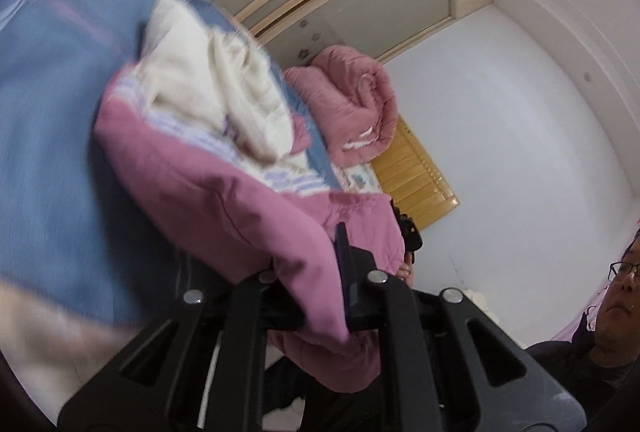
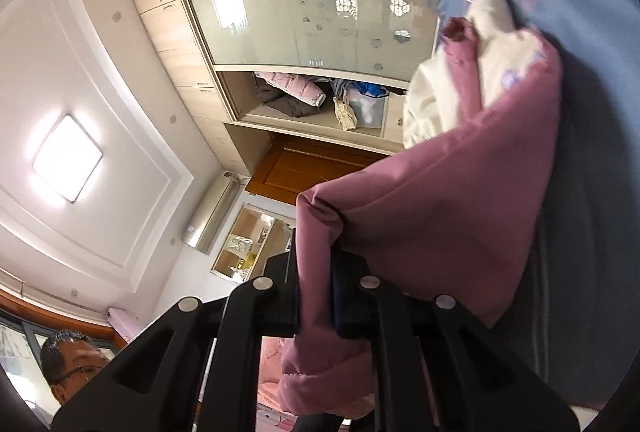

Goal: Fold large clothes
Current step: 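Grasp the hem with the left tool while the right tool holds it lifted, then fold the hem over the hood with both tools and lay it down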

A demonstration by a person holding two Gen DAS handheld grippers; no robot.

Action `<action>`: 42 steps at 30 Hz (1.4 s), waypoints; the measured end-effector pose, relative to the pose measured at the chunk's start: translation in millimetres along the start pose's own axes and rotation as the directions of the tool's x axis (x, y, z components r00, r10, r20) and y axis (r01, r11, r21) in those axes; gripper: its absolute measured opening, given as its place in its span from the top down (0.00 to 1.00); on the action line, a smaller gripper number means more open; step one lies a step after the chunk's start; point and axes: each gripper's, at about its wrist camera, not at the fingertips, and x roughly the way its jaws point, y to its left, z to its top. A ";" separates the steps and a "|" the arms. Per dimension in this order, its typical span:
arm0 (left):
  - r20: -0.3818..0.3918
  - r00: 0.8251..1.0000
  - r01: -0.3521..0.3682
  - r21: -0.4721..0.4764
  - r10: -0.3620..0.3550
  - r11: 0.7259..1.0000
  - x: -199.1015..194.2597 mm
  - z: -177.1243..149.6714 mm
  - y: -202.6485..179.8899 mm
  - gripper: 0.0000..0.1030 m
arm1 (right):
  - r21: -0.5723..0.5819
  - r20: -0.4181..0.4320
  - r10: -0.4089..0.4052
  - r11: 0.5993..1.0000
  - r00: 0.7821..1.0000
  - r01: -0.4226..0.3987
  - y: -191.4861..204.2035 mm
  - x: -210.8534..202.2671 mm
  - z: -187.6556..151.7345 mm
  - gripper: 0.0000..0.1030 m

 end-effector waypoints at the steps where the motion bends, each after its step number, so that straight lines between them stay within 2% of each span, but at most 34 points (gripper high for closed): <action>1: 0.012 1.000 0.006 0.017 -0.007 1.000 3.5 12.5 -5.2 0.89 | -0.011 -0.001 -0.001 1.000 1.000 0.001 5.0 5.5 7.4 0.89; 4: 0.041 0.999 0.027 0.047 -0.029 0.999 12.5 42.6 -12.1 0.89 | -0.033 0.004 0.005 0.999 1.000 -0.005 19.0 22.5 34.7 0.89; 7: 0.080 0.995 0.049 0.045 -0.052 0.998 21.7 89.3 -9.4 0.89 | -0.053 0.022 0.016 0.998 1.000 -0.015 30.5 45.9 73.5 0.89; 10: 0.137 0.989 0.057 0.030 -0.060 0.998 37.2 154.2 -1.5 0.89 | -0.051 0.067 0.027 0.998 0.997 -0.023 31.8 64.2 109.7 0.89; 12: 0.168 0.984 0.056 0.017 -0.058 0.998 45.2 192.8 7.7 0.89 | -0.026 0.127 0.021 1.000 0.992 -0.018 25.4 75.8 142.9 0.89; 13: 0.188 0.981 0.046 0.001 -0.045 0.999 52.0 218.7 16.8 0.89 | -0.012 0.152 0.013 1.000 0.988 -0.011 21.7 83.0 156.9 0.89; 16: 0.215 0.977 0.002 -0.069 0.013 0.998 72.2 268.8 47.0 0.88 | 0.045 0.229 -0.064 0.997 0.971 0.056 -6.2 101.8 204.2 0.89; 18: 0.206 0.974 -0.066 -0.119 0.090 0.991 93.1 297.1 80.0 0.86 | 0.118 0.279 -0.150 0.986 0.948 0.121 -41.1 113.3 232.6 0.89; 19: 0.188 0.973 -0.103 -0.181 0.137 0.978 108.5 308.7 106.9 0.84 | 0.148 0.290 -0.172 0.980 0.942 0.133 -54.2 114.9 238.8 0.89; 21: 0.150 0.964 -0.170 -0.281 0.218 0.945 127.4 312.2 150.6 0.80 | 0.225 0.284 -0.237 0.958 0.929 0.175 -100.6 121.0 251.1 0.84; 22: 0.106 0.957 -0.219 -0.341 0.269 0.914 140.0 309.8 179.8 0.77 | 0.246 0.279 -0.267 0.949 0.923 0.200 -115.5 120.6 253.6 0.83; 23: 0.081 0.954 -0.240 -0.370 0.289 0.897 147.5 307.7 198.5 0.77 | 0.270 0.280 -0.314 0.933 0.907 0.240 -133.6 120.6 252.3 0.83; 24: 0.072 0.952 -0.248 -0.386 0.297 0.888 152.2 302.0 211.7 0.77 | 0.286 0.283 -0.334 0.924 0.899 0.253 -145.1 119.1 249.5 0.83; 26: 0.090 0.958 -0.218 -0.388 0.273 0.895 155.7 292.1 226.1 0.76 | 0.302 0.292 -0.296 0.931 0.910 0.207 -159.9 115.4 243.6 0.80; 27: 0.107 0.963 -0.189 -0.387 0.247 0.903 154.1 289.9 227.5 0.73 | 0.295 0.296 -0.271 0.938 0.916 0.182 -160.2 113.5 242.2 0.73; 28: 0.120 0.971 -0.149 -0.379 0.208 0.913 151.8 289.7 227.2 0.60 | 0.282 0.295 -0.247 0.945 0.923 0.163 -158.3 111.9 242.0 0.64; 29: 0.121 0.976 -0.128 -0.369 0.184 0.921 150.7 291.8 226.0 0.46 | 0.272 0.301 -0.226 0.952 0.926 0.144 -153.5 108.0 241.6 0.34; 30: 0.120 0.979 -0.114 -0.349 0.165 0.930 148.1 296.3 220.9 0.10 | 0.272 0.328 -0.219 0.953 0.919 0.130 -148.1 102.4 241.4 0.01; 31: 0.135 0.974 -0.128 -0.324 0.180 0.937 141.0 303.3 210.4 0.02 | 0.278 0.379 -0.209 0.955 0.902 0.104 -139.5 94.3 240.1 0.01; 32: 0.165 0.969 -0.128 -0.312 0.187 0.941 135.7 309.1 203.0 0.02 | 0.276 0.405 -0.187 0.958 0.895 0.076 -133.8 90.5 241.3 0.01; 33: 0.217 0.965 -0.074 -0.305 0.145 0.950 123.8 315.3 193.4 0.02 | 0.254 0.422 -0.141 0.967 0.896 0.032 -122.8 86.0 242.2 0.01; 34: 0.256 0.960 -0.028 -0.304 0.110 0.952 116.5 319.2 188.9 0.02 | 0.229 0.432 -0.125 0.973 0.893 0.026 -111.1 82.6 242.2 0.01; 35: 0.326 0.939 -0.010 -0.302 0.113 0.953 99.6 326.0 175.8 0.02 | 0.158 0.459 -0.122 0.986 0.880 0.054 -87.9 78.7 239.2 0.01; 36: 0.364 0.919 -0.041 -0.296 0.152 0.954 90.5 329.3 165.4 0.02 | 0.072 0.478 -0.127 0.992 0.869 0.105 -63.3 77.5 234.3 0.01; 37: 0.404 0.889 -0.103 -0.287 0.218 0.952 80.4 331.4 150.7 0.02 | -0.013 0.479 -0.158 0.982 0.864 0.187 -38.1 81.2 226.9 0.01; 38: 0.430 0.850 -0.204 -0.262 0.303 0.943 73.8 330.7 128.0 0.02 | -0.134 0.451 -0.240 0.934 0.860 0.330 -5.1 95.5 216.1 0.01; 39: 0.435 0.821 -0.299 -0.222 0.369 0.928 75.5 328.2 106.6 0.02 | -0.225 0.424 -0.315 0.872 0.849 0.436 15.8 112.1 206.6 0.01; 40: 0.429 0.796 -0.390 -0.178 0.428 0.903 81.3 324.6 87.5 0.02 | -0.314 0.397 -0.404 0.784 0.824 0.536 31.4 133.4 195.2 0.01; 41: 0.413 0.751 -0.522 -0.110 0.516 0.846 97.3 315.7 61.0 0.02 | -0.407 0.378 -0.529 0.641 0.759 0.650 43.1 164.2 177.7 0.01; 42: 0.407 0.711 -0.608 -0.056 0.574 0.792 111.8 306.4 41.7 0.02 | -0.465 0.375 -0.631 0.505 0.679 0.727 45.9 191.1 161.0 0.01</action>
